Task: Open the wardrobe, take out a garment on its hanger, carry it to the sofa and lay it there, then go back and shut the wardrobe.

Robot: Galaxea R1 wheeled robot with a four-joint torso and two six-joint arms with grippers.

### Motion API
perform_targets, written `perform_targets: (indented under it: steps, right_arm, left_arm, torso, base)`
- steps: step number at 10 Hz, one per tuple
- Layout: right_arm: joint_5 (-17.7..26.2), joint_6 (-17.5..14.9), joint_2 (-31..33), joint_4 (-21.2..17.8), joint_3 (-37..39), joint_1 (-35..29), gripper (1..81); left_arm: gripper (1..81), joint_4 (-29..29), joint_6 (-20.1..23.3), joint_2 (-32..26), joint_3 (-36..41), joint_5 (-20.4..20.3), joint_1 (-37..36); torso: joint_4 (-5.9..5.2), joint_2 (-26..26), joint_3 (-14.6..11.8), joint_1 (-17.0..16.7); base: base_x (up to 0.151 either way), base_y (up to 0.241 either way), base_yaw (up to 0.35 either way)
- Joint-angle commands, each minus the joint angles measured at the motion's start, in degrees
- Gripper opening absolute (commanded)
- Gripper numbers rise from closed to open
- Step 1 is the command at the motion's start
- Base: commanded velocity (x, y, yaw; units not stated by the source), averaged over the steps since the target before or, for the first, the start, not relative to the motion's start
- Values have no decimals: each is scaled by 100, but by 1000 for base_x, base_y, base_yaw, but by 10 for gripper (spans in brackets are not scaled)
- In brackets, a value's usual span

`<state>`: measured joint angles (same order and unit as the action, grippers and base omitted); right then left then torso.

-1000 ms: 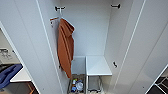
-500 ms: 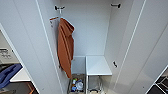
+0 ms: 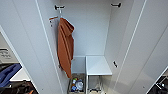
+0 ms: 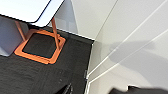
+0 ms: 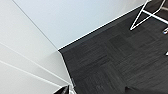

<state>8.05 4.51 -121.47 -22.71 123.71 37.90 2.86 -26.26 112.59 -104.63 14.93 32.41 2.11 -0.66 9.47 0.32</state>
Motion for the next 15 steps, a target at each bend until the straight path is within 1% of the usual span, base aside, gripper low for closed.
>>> perform_targets:
  steps: [1,2,3,4,5,6,7,8,9,10,11,12,13,14,15]
  right_arm:
    - [452,15,761,-1508,-1605,-972,811]
    - [452,15,920,-1807,-2308,-1051,811]
    - [443,15,1043,-2027,-3020,-1086,811]
    - [357,15,1130,-2149,-3752,-1095,811]
    - [173,15,1183,-2185,-4520,-1061,811]
    - [-153,-46,1210,-2185,-5223,-939,811]
    - [-443,-64,1131,-2176,-5752,-772,811]
    - [-767,-73,912,-2142,-5990,-578,811]
    - [-1032,-74,475,-2115,-5957,-480,811]
    - [-1381,-116,-232,-2046,-5592,-498,811]
    - [-1578,-143,-1016,-1879,-4977,-567,811]
    - [-1543,-152,-1646,-1816,-4322,-673,811]
    - [-1466,-152,-2212,-1772,-3530,-761,811]
    - [-1177,-152,-2427,-1763,-3070,-710,811]
    - [-1086,-161,-2482,-1659,-2812,-483,811]
  left_arm:
    - [811,-831,-20,-52,900,352,-995]
    - [811,-937,-20,80,1208,344,-1004]
    - [811,-1034,-20,212,1480,344,-1004]
    - [811,-1069,-20,377,1785,344,-995]
    - [811,-1069,-20,554,2042,344,-978]
    - [811,-1069,-20,720,2183,344,-926]
    - [811,-1060,-11,931,2219,344,-856]
    - [811,-1025,-11,1186,2202,344,-777]
    - [811,-998,-2,1520,2141,344,-697]
    - [811,-1024,-3,1817,2000,318,-600]
    - [811,-1008,-2,2047,1903,291,-355]
    - [811,-998,51,2180,1832,291,-14]
    - [811,-827,154,2276,1650,291,363]
    - [811,-529,217,2338,1509,291,818]
    - [811,-140,218,2461,1263,282,1224]
  torso:
    - [0,0,0,0]
    - [0,2,2,0]
    - [0,2,2,0]
    - [0,2,5,0]
    - [0,5,5,0]
    - [0,5,5,2]
    - [0,7,5,4]
    - [0,7,7,4]
    - [0,7,7,6]
    - [0,9,7,9]
    - [0,9,7,13]
    - [0,11,7,13]
    - [0,11,7,13]
    - [0,11,7,13]
    - [0,11,7,13]
  base:
    - [0,0,0]
    - [0,0,0]
    - [0,0,0]
    - [0,0,0]
    - [0,0,0]
    - [0,0,0]
    - [0,0,0]
    - [0,0,0]
    - [0,0,0]
    - [0,0,0]
    - [0,0,0]
    - [0,0,0]
    - [0,0,0]
    - [0,0,0]
    - [0,0,0]
